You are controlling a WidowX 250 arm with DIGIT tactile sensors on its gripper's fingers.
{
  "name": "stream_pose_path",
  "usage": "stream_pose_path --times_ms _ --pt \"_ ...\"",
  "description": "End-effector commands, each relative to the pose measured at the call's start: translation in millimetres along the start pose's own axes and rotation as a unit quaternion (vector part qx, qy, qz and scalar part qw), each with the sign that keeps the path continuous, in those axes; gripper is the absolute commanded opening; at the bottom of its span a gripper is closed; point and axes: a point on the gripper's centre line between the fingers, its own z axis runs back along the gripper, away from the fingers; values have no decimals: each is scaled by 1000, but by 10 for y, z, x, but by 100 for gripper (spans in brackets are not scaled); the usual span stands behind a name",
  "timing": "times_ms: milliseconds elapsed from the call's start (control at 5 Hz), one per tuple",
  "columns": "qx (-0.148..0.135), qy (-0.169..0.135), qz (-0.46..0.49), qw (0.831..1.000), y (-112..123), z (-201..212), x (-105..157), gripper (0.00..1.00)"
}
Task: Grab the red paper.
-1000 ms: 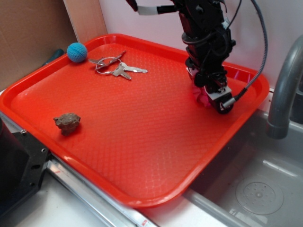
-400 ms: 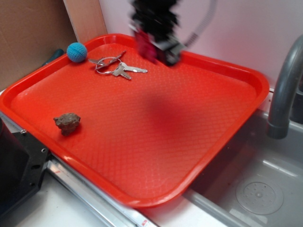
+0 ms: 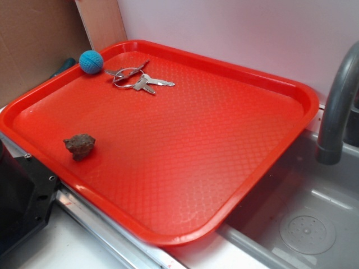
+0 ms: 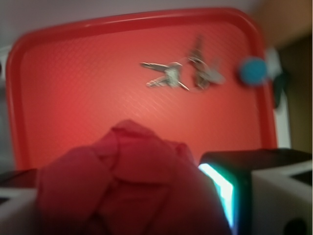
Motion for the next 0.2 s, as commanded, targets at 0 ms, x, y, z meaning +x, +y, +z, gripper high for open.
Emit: stream_pose_path --times_ms 0 --pt "25 -28 -8 999 -172 44 -35 0"
